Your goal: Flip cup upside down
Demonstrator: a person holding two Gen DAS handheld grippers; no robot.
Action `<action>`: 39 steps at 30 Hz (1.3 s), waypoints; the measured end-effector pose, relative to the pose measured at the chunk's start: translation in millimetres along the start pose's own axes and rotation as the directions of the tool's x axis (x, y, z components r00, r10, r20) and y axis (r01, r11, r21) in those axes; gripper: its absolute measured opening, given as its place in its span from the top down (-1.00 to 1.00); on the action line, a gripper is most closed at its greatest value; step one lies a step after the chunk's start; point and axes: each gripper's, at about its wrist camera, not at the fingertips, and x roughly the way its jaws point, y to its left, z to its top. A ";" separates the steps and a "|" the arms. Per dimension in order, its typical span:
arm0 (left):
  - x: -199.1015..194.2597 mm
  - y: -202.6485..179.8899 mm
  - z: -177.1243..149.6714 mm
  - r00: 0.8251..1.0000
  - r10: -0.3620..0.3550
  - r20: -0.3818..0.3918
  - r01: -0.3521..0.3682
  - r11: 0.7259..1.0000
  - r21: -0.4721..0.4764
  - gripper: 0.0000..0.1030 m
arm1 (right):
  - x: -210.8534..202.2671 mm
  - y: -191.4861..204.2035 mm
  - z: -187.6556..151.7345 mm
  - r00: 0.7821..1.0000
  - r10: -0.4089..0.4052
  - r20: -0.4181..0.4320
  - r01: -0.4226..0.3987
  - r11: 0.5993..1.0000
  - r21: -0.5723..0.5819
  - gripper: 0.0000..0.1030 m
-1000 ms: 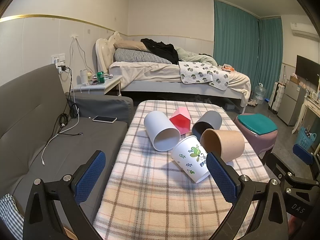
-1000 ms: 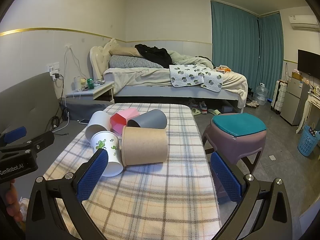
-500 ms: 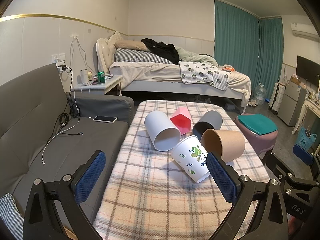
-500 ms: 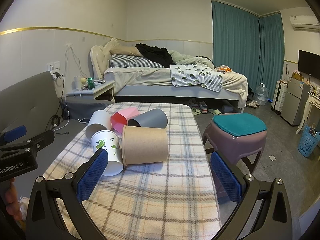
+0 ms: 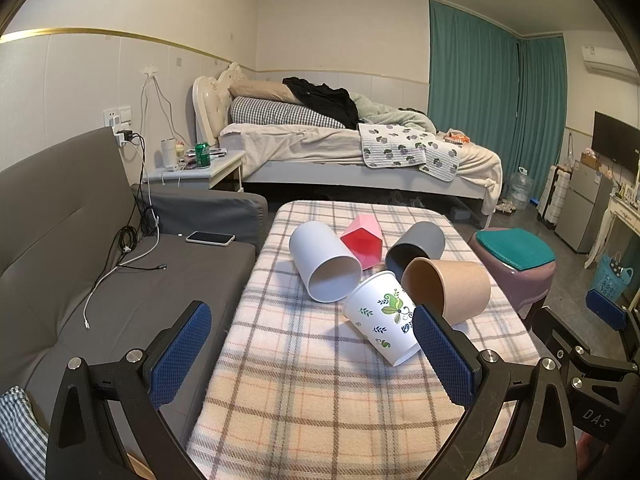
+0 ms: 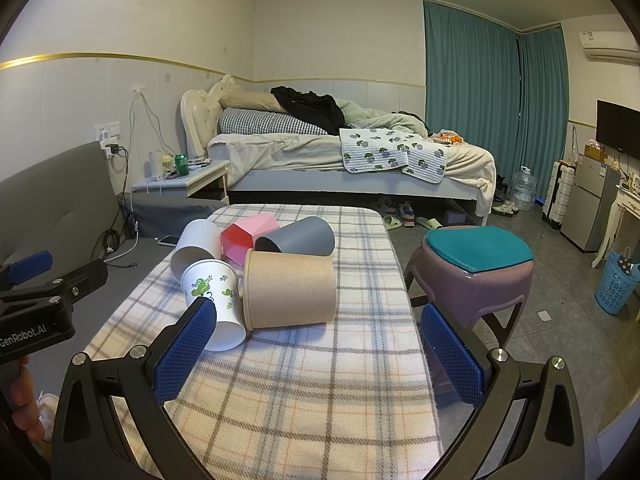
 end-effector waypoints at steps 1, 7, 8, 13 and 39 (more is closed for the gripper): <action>0.0 0.0 0.0 1.000 0.000 0.000 0.000 1.000 0.000 -1.00 | 0.8 1.0 -1.7 1.000 0.000 0.000 0.000 1.000 0.000 -1.00; 0.1 0.5 0.1 1.000 0.000 0.000 0.000 1.000 0.000 -1.00 | 0.9 1.0 -1.4 1.000 0.000 -0.001 0.000 1.000 -0.001 -1.00; -0.1 -0.2 0.0 1.000 -0.001 0.000 0.001 1.000 0.000 -1.00 | -0.3 -0.3 0.8 1.000 -0.002 -0.001 0.002 1.000 -0.001 -1.00; -0.2 -0.2 0.0 1.000 0.000 0.000 0.000 1.000 0.000 -1.00 | 0.2 0.0 0.3 1.000 0.000 -0.002 0.000 1.000 -0.001 -1.00; 10.5 -8.2 6.9 0.994 0.065 -0.089 -0.071 0.995 -0.067 -1.00 | 4.1 -6.0 35.2 0.995 0.096 -0.014 -0.095 0.937 -0.336 -1.00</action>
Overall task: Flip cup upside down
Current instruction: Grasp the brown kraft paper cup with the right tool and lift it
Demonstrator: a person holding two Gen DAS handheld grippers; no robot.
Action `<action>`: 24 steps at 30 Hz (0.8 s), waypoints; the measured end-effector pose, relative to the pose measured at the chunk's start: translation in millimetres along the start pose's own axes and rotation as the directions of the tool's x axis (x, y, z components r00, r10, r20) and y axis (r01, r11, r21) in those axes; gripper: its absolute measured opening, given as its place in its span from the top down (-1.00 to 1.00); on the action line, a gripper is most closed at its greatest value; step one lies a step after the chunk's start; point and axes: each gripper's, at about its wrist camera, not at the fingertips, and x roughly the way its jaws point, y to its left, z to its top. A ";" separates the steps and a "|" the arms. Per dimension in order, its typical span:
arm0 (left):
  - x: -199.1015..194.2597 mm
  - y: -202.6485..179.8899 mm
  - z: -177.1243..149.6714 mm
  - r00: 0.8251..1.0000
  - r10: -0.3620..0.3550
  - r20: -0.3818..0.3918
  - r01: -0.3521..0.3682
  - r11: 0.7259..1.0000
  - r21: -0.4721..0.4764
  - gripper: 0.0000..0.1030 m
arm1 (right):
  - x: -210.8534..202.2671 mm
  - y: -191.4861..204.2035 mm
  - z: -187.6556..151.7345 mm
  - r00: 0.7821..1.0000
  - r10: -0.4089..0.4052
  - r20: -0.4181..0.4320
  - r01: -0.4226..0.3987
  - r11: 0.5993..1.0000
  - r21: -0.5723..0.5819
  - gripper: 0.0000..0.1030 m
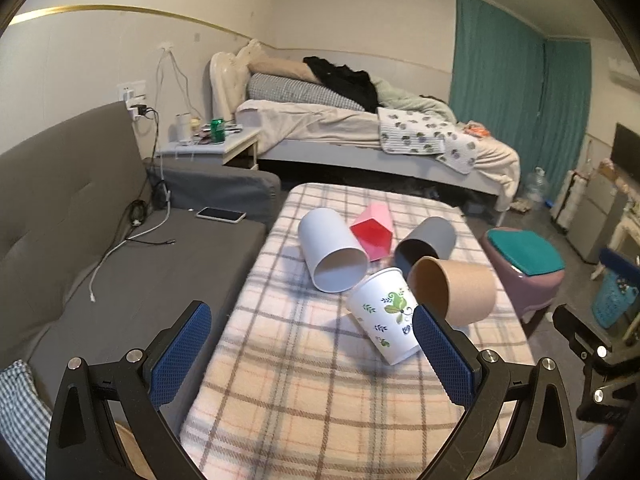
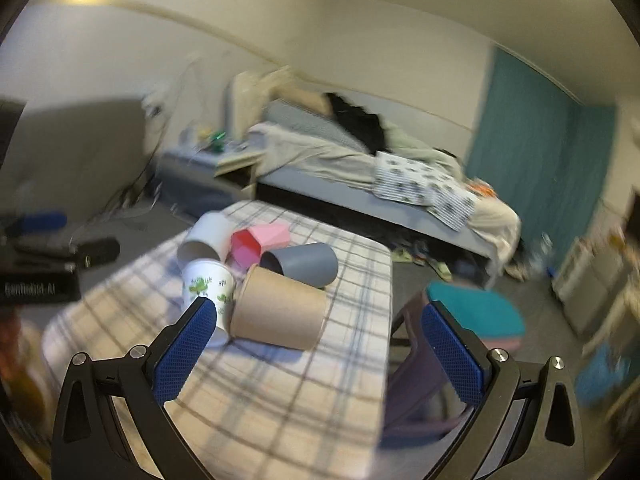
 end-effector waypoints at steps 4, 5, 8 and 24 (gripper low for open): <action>8.6 -5.1 0.0 0.999 0.035 -0.013 -0.035 0.999 -0.018 -1.00 | 25.9 -7.1 16.1 0.992 0.102 -0.070 -0.116 0.965 -0.234 -1.00; 11.2 -5.8 -0.2 0.999 0.037 -0.019 -0.037 0.999 -0.022 -1.00 | 33.9 -5.7 19.7 0.988 0.124 -0.093 -0.146 0.946 -0.288 -1.00; 22.1 -6.2 -2.0 0.998 0.049 -0.035 -0.049 0.999 -0.020 -1.00 | 60.1 5.3 27.6 0.965 0.195 -0.176 -0.255 0.862 -0.439 -1.00; 71.5 9.6 -12.4 0.987 0.046 -0.151 -0.054 0.998 -0.045 -1.00 | 159.1 49.0 2.7 0.877 0.210 -0.431 -0.462 0.611 -0.642 -0.99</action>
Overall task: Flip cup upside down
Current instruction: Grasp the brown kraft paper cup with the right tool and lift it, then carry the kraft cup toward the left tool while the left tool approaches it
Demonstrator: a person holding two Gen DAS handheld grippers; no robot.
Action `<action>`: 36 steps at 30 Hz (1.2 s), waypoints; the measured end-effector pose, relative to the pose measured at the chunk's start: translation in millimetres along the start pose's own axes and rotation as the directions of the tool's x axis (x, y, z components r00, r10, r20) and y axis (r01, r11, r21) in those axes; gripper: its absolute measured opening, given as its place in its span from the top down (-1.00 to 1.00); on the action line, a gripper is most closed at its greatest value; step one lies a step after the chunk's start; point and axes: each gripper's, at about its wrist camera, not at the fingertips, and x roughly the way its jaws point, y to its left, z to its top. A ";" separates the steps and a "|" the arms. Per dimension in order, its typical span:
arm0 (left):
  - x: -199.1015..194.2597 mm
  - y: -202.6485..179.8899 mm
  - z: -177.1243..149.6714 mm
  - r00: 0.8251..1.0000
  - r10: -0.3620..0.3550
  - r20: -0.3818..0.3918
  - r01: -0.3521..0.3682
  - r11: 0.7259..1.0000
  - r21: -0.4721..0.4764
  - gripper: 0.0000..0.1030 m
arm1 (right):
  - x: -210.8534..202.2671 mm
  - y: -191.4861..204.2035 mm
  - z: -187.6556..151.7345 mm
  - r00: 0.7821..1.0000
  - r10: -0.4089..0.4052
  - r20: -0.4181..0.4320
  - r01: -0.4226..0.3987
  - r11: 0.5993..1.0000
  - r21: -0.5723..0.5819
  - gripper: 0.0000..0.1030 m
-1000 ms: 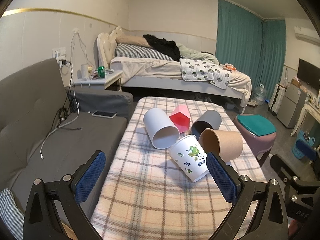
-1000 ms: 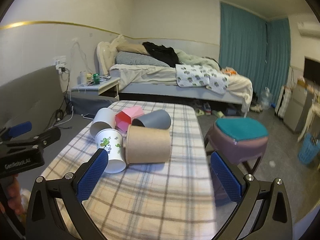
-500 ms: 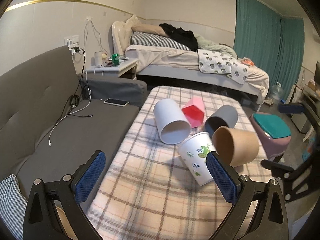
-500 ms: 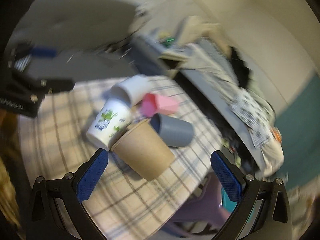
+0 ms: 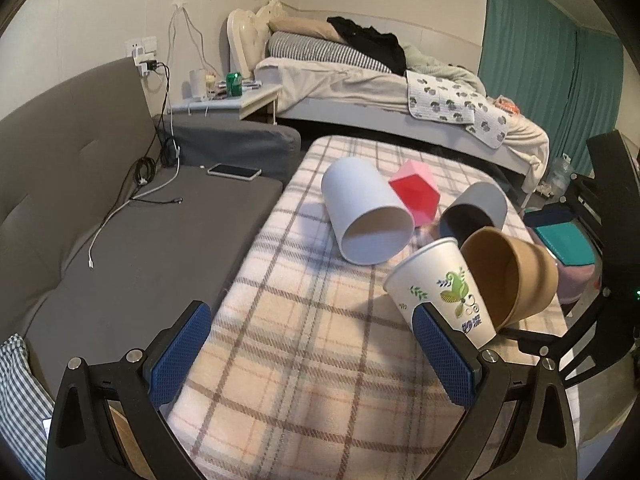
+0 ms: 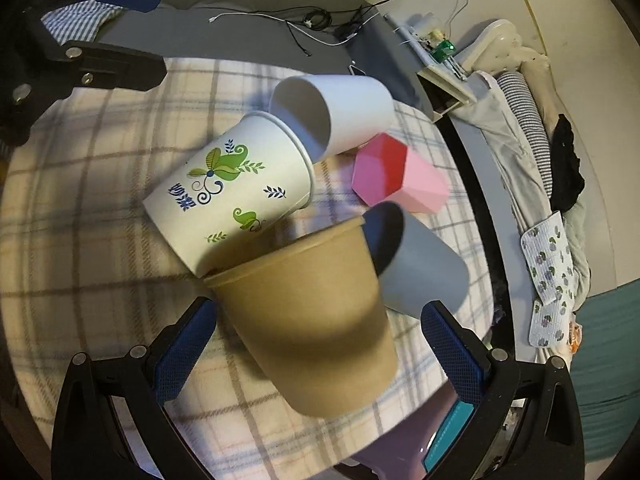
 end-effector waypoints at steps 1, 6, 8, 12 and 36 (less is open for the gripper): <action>0.8 -0.9 -0.9 1.000 -0.004 -0.005 0.004 1.000 0.002 -1.00 | 3.7 0.6 0.3 1.000 0.006 -0.004 -0.006 1.000 0.003 -0.99; 1.2 -6.9 -3.9 1.000 -0.005 -0.015 0.005 0.999 0.032 -1.00 | 14.7 4.1 2.2 0.999 0.023 -0.027 -0.022 1.000 0.017 -0.80; 0.4 -8.1 -3.9 1.000 -0.002 -0.014 0.002 0.999 0.039 -1.00 | 13.9 3.7 2.2 0.999 0.005 -0.032 -0.004 0.999 0.039 -0.79; -9.9 -9.4 -1.9 1.000 0.001 -0.007 -0.001 0.999 0.043 -1.00 | 0.7 -3.1 -2.9 0.998 -0.023 -0.052 0.032 0.983 0.181 -0.77; -71.2 43.1 -3.8 0.997 -0.020 0.074 0.019 1.000 0.012 -1.00 | -84.0 68.5 -48.2 0.956 0.220 0.193 -0.186 -0.055 0.981 -0.77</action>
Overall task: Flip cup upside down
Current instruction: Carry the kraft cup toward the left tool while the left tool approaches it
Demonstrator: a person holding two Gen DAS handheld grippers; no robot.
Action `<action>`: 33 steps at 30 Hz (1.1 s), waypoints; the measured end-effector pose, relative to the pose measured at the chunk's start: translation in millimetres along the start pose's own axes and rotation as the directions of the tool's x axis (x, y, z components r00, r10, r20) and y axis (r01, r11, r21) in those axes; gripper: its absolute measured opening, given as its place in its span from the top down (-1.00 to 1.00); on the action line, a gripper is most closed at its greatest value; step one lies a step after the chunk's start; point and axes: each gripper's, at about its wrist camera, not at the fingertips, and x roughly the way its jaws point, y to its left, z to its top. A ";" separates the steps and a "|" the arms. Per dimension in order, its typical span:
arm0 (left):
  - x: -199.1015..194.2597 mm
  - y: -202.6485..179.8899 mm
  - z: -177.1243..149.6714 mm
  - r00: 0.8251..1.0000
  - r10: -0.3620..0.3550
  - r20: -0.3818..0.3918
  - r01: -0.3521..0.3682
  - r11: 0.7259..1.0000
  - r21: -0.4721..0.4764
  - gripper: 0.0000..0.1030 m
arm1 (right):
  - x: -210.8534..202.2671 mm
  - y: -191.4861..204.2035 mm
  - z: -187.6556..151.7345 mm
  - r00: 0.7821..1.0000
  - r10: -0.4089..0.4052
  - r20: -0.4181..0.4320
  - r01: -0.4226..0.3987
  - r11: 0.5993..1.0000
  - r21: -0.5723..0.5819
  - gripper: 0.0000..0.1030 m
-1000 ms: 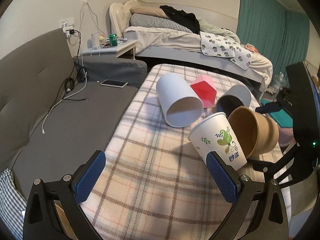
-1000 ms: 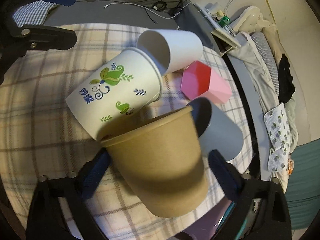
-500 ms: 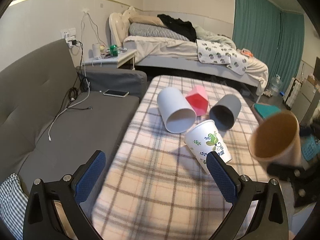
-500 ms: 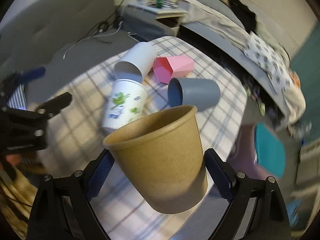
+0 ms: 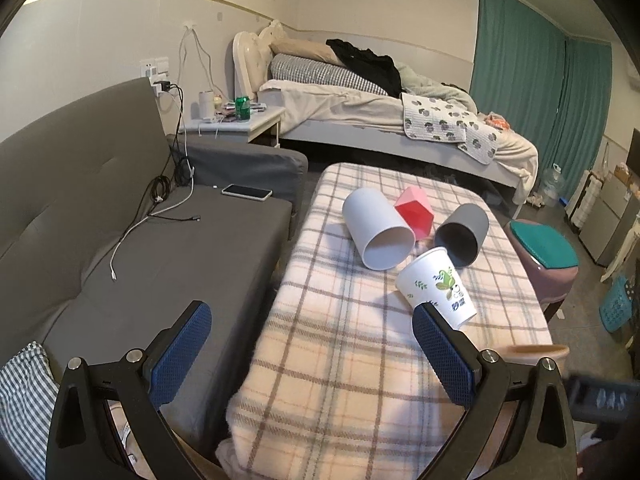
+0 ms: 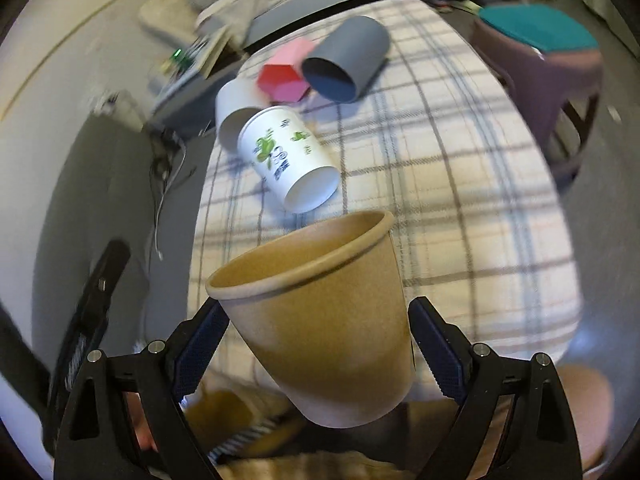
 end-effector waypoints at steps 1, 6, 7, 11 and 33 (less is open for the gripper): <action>1.7 0.4 -2.0 1.000 0.000 -0.005 0.000 1.000 0.003 -1.00 | 3.2 -1.4 0.9 1.000 0.004 0.008 -0.004 1.000 0.022 -0.77; 13.7 -2.0 -10.5 0.999 -0.013 -0.033 0.014 1.000 0.012 -1.00 | 18.5 -8.0 12.5 0.998 -0.032 0.055 0.029 0.997 0.065 -0.76; 16.3 -3.6 -12.0 0.999 -0.015 -0.038 0.015 1.000 0.016 -1.00 | 20.1 -8.0 15.2 0.997 -0.043 0.060 0.039 0.997 0.060 -0.76; 25.2 -10.5 -16.7 0.998 -0.013 -0.061 0.016 0.999 0.039 -1.00 | 27.4 -10.8 19.2 0.993 -0.067 0.096 0.065 0.998 0.028 -0.76; -32.2 -77.5 -4.0 0.993 -0.120 0.010 0.119 0.990 0.069 -1.00 | -90.1 -18.7 1.2 0.855 -0.112 0.507 0.221 0.962 -0.161 -0.80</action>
